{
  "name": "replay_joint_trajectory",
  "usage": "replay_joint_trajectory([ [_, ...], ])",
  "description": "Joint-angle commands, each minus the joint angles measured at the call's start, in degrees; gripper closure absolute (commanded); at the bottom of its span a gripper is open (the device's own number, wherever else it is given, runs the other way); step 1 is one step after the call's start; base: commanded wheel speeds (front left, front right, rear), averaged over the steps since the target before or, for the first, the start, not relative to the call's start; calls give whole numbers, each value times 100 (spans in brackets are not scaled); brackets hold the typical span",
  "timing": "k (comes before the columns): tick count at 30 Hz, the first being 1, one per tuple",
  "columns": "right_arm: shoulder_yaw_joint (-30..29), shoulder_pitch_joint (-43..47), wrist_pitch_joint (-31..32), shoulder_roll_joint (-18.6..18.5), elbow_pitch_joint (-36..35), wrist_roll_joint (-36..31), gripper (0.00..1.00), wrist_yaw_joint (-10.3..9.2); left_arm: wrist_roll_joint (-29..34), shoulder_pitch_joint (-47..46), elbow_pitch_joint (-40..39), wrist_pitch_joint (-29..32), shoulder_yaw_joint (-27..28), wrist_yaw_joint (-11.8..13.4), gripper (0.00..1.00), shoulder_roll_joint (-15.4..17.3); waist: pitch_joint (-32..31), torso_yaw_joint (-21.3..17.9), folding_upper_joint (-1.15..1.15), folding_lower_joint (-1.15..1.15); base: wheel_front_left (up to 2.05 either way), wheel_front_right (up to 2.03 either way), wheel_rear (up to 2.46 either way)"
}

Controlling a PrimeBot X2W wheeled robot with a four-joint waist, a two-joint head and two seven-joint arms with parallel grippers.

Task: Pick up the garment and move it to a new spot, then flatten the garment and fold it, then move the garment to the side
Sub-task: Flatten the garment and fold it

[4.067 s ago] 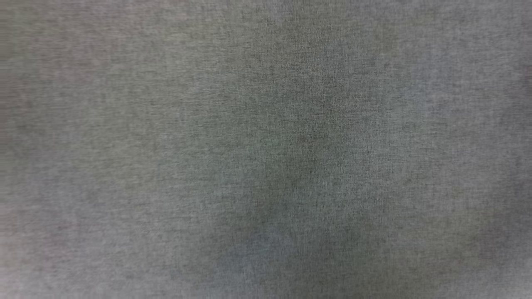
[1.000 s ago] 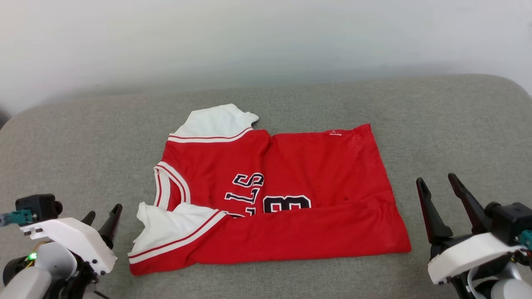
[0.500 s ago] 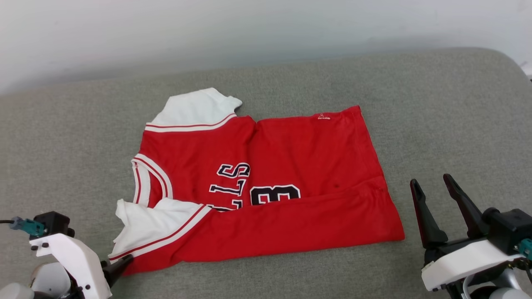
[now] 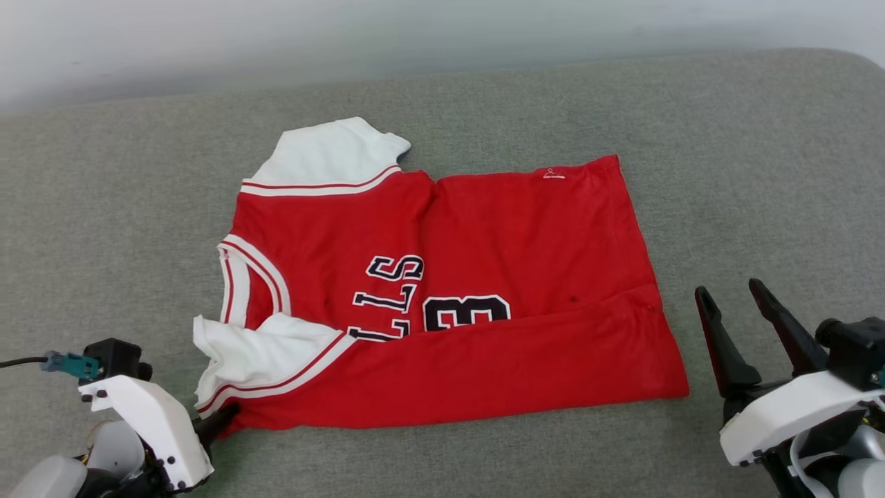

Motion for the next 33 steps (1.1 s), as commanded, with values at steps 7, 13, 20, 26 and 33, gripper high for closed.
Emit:
replay_joint_trajectory([
  [7, -256, -158, 1440, -416, 290, 682, 0, -4, 71, -79, -41, -322, -23, -205, 100, -226, -196, 263, 0, 0, 0, 0, 0],
  [13, -355, -384, 3234, -595, 790, 1018, 0, -4, 313, -171, -592, -470, 5, -106, 100, -83, -50, 495, 0, 0, 0, 0, 0],
  [20, -87, -749, 3959, -444, 1270, 1140, 0, -4, 506, -212, -1103, -427, -70, 31, 100, -25, 261, 695, 0, 0, 0, 0, 0],
  [26, 257, -840, 4177, -191, 1933, 1296, 42, 5, 491, -113, -1185, -330, -118, 127, 100, 17, 363, 720, 0, 0, 0, 0, 0],
  [33, 355, -920, 4105, -364, 1928, 1411, 100, 4, 446, -28, -1182, -276, -122, 176, 100, 60, 173, 693, 0, 0, 0, 0, 0],
])
